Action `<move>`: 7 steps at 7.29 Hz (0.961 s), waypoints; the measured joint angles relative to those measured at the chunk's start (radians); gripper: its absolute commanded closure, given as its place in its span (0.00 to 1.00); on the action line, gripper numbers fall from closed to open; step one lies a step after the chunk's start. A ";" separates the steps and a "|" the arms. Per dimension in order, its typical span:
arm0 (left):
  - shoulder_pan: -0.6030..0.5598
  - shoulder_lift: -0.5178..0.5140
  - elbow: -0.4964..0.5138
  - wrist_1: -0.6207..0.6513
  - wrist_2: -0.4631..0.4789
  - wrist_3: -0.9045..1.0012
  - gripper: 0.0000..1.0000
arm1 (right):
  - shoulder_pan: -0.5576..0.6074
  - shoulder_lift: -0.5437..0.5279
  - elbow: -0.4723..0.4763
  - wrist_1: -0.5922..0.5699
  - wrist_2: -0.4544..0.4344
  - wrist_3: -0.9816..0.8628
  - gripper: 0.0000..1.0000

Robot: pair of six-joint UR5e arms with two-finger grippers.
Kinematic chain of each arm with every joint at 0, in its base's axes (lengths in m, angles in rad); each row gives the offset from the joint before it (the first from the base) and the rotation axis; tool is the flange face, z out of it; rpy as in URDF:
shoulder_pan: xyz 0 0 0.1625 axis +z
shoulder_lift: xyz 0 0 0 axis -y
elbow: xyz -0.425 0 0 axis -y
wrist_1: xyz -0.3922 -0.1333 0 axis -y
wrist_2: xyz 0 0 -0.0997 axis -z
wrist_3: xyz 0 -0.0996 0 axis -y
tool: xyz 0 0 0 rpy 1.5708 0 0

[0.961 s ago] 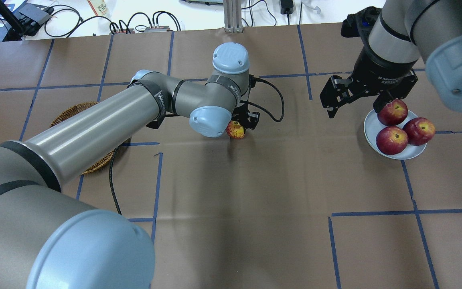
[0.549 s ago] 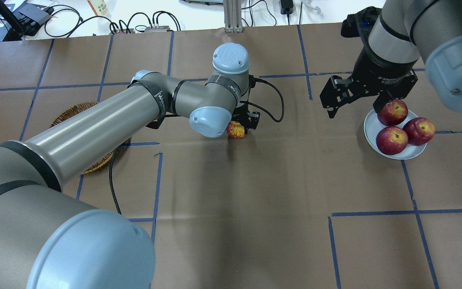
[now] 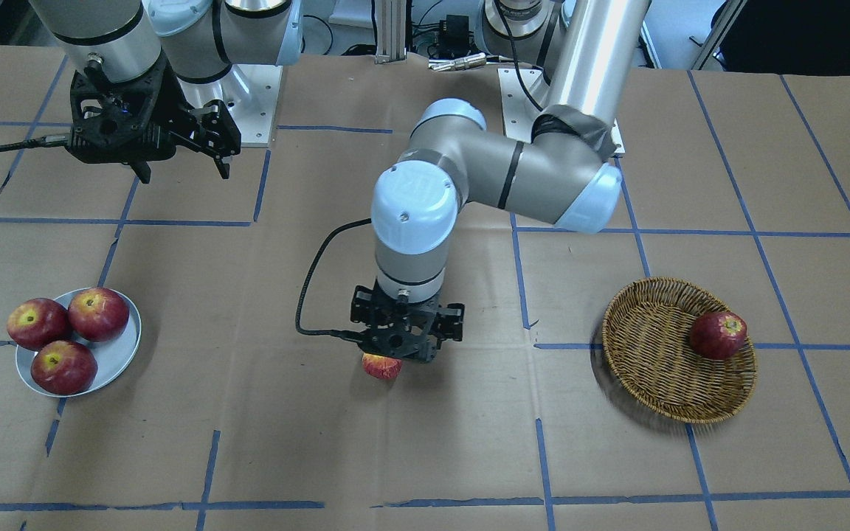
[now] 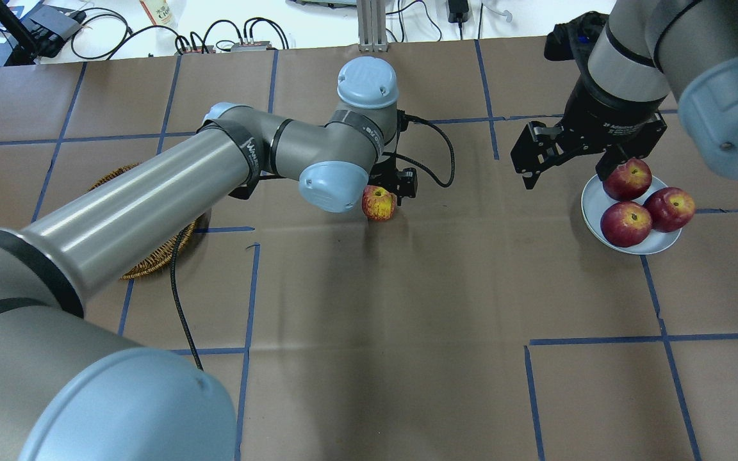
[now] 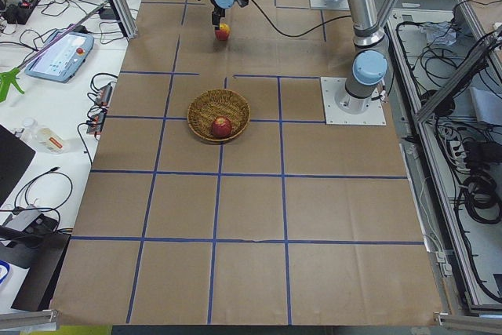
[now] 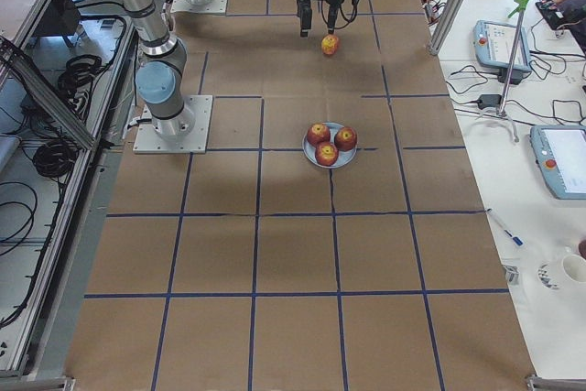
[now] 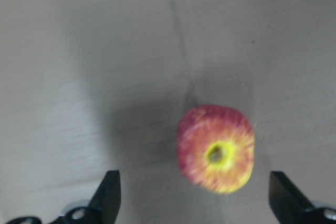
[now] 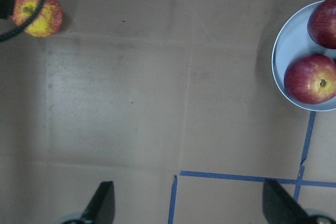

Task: Transfer apple from basket to plate
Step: 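Set the apple on the table center, open and raise the left gripper, then move the right gripper over the apple at the table center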

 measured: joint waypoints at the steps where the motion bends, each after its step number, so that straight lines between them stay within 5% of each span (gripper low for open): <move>1: 0.052 0.077 0.003 -0.076 0.000 0.029 0.01 | 0.000 0.000 0.000 0.000 0.000 0.000 0.00; 4: 0.207 0.295 -0.008 -0.237 -0.004 0.226 0.01 | 0.000 0.001 -0.005 -0.002 -0.003 -0.001 0.00; 7: 0.252 0.421 -0.042 -0.257 -0.008 0.248 0.01 | 0.008 0.047 -0.072 -0.015 -0.003 0.028 0.00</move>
